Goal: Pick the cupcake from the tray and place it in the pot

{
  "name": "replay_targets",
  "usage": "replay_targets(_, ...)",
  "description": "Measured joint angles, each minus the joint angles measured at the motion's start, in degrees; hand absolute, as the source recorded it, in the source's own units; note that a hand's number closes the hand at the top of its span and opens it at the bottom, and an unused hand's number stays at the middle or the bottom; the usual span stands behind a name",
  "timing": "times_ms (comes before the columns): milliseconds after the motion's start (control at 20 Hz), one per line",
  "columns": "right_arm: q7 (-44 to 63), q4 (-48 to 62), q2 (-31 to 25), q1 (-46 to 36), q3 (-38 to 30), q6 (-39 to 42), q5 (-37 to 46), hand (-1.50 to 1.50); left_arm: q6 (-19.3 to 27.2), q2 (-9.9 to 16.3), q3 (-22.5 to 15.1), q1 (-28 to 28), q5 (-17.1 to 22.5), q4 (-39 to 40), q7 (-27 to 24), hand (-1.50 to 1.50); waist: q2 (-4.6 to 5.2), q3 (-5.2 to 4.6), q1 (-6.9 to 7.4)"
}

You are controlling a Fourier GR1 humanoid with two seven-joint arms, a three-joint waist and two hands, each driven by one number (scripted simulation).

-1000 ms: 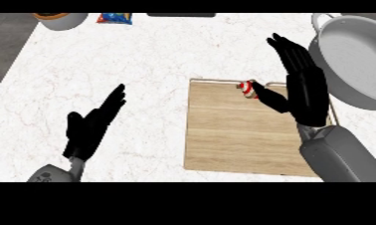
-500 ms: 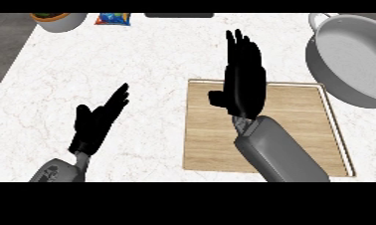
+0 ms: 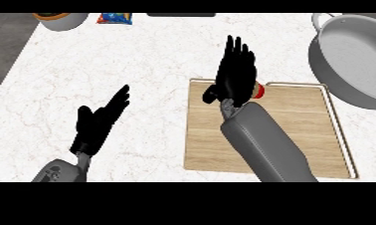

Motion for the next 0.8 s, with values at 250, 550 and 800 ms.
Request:
replay_targets(250, -1.42, 1.28, -1.25, 3.35, -2.40, 3.34, -1.59, -1.50, -1.01, 0.15, 1.77, 0.56, -0.54, 0.26, -0.40, 0.00, -0.09, 0.04, -0.48)
replay_targets(550, -2.93, -3.04, -3.86, 7.22, -4.29, 5.23, 0.96, -1.50, -2.25, -2.12, 3.47, 1.26, -2.66, 0.34, 0.34, 0.00, -0.16, 0.05, -0.68)
replay_targets(800, -5.80, -7.81, -5.29, 10.98, -6.27, 5.94, 1.22, -1.50, -2.78, -3.25, 4.87, 1.88, -4.70, -1.61, 2.17, 0.00, -0.19, 0.05, -0.71)
